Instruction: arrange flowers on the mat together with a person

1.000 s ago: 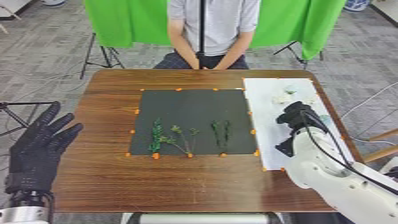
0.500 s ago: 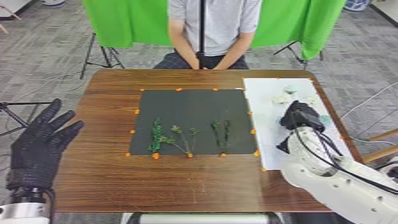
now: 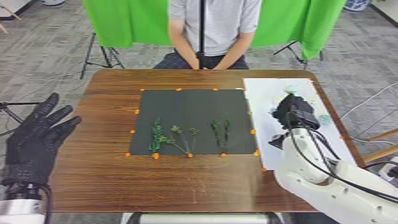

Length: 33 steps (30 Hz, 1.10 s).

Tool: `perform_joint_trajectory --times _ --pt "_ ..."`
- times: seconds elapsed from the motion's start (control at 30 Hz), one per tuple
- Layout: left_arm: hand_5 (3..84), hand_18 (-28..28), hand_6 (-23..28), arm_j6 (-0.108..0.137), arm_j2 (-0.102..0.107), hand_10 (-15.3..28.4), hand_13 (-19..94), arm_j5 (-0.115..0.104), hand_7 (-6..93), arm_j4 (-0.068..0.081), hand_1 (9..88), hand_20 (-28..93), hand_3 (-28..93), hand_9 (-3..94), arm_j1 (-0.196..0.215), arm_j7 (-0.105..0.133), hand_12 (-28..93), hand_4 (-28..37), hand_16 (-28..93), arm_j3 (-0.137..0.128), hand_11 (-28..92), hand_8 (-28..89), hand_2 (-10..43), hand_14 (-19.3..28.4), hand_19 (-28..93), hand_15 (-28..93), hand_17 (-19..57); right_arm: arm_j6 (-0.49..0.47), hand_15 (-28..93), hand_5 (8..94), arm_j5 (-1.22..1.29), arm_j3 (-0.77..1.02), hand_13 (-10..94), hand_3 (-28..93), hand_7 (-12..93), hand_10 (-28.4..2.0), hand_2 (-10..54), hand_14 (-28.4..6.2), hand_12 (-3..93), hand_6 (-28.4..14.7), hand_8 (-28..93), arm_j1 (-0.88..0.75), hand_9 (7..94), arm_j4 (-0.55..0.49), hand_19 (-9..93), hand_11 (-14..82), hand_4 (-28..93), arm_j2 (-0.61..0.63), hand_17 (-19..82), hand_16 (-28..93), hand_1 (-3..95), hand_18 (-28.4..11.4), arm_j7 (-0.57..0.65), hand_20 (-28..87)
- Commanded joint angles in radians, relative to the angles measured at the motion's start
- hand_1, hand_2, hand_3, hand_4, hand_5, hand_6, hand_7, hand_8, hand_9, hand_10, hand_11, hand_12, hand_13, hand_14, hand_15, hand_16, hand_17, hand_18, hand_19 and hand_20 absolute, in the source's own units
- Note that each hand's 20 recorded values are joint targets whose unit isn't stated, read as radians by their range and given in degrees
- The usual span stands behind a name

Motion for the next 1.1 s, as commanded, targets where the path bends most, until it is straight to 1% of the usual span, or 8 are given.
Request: perform_joint_trajectory --times 0.03,0.2,0.37,0.47,0.53,0.6,0.8,1.1 --pt "30.7 19.6 4.7 -0.041 -0.057 14.2 20 0.086 10.1 -0.033 19.7 15 76 28.9 -0.047 -0.084 13 -26.1 -4 -0.018 17 -8 6.9 21.2 37 43 -9.4 0.000 40 85.0 0.068 -0.220 87 62 19 -5.6 -9.5 -3.0 33.3 4.5 0 0.297 93.7 -0.076 75 8.5 -28 -0.155 43 27 59.0 -16.0 -0.203 -2" --pt "30.6 19.6 4.7 -0.071 -0.073 14.3 20 0.119 10.0 -0.029 20.1 15 76 28.8 -0.127 -0.145 13 -25.6 -4 -0.006 17 -8 6.7 21.2 38 43 -9.3 -0.021 40 84.7 0.136 -0.379 87 63 19 -5.8 -9.5 -3.2 34.5 4.4 0 0.449 93.7 0.002 76 10.1 -28 -0.330 42 27 58.6 -15.6 -0.287 -2" --pt "30.5 19.4 4.7 -0.086 -0.069 14.5 20 0.082 10.0 -0.024 20.4 15 76 28.8 -0.175 -0.114 13 -25.2 -4 0.003 17 -8 6.6 21.3 38 43 -9.1 -0.052 41 84.6 0.182 -0.455 86 63 19 -6.3 -9.5 -3.2 34.7 4.4 0 0.515 93.7 0.110 76 12.6 -28 -0.480 42 27 58.4 -15.5 -0.333 -2" --pt "30.5 19.4 4.7 -0.072 -0.067 14.4 20 0.098 10.0 -0.021 20.5 16 76 29.0 -0.194 -0.117 13 -25.1 -4 0.010 18 -8 6.6 21.4 39 44 -9.1 -0.052 41 84.5 0.216 -0.510 86 63 19 -6.4 -9.5 -3.3 34.7 4.4 0 0.552 93.7 0.151 76 13.5 -28 -0.533 42 27 58.1 -15.7 -0.340 -2" --pt "30.5 19.3 4.7 -0.070 -0.063 14.4 20 0.092 10.0 -0.021 20.6 16 76 29.0 -0.199 -0.110 13 -25.1 -4 0.009 18 -8 6.5 21.5 39 44 -9.1 -0.062 42 84.4 0.227 -0.539 86 63 19 -6.6 -9.5 -3.3 34.6 4.4 0 0.569 93.6 0.174 76 14.3 -28 -0.563 42 27 58.0 -15.7 -0.347 -2" --pt "30.6 19.2 4.8 -0.074 -0.061 14.5 21 0.106 10.0 -0.009 20.7 16 76 29.1 -0.245 -0.133 13 -25.1 -4 0.030 18 -8 6.5 21.6 39 45 -9.0 -0.045 42 84.3 0.241 -0.591 86 63 20 -6.6 -9.5 -3.5 34.5 4.4 0 0.604 93.4 0.189 76 15.2 -28 -0.584 42 27 58.0 -15.7 -0.326 -2" --pt "30.6 19.1 4.7 -0.088 -0.048 14.5 20 0.114 10.1 0.008 20.8 16 76 29.2 -0.309 -0.149 13 -25.0 -4 0.068 18 -8 6.4 21.6 39 45 -8.9 -0.035 45 84.0 0.288 -0.744 86 63 20 -6.7 -9.5 -4.0 33.0 4.5 0 0.698 92.6 0.242 76 19.1 -28 -0.649 42 24 57.8 -15.7 -0.285 -2" --pt "30.6 19.1 4.7 -0.105 -0.041 14.4 20 0.112 10.2 0.016 20.9 16 76 29.2 -0.318 -0.145 13 -25.0 -5 0.085 18 -8 6.4 21.5 39 45 -8.9 -0.052 47 83.6 0.305 -0.829 86 62 19 -6.8 -9.5 -4.0 31.1 4.8 -1 0.752 91.9 0.285 77 23.3 -28 -0.692 41 23 57.2 -15.8 -0.256 -2"
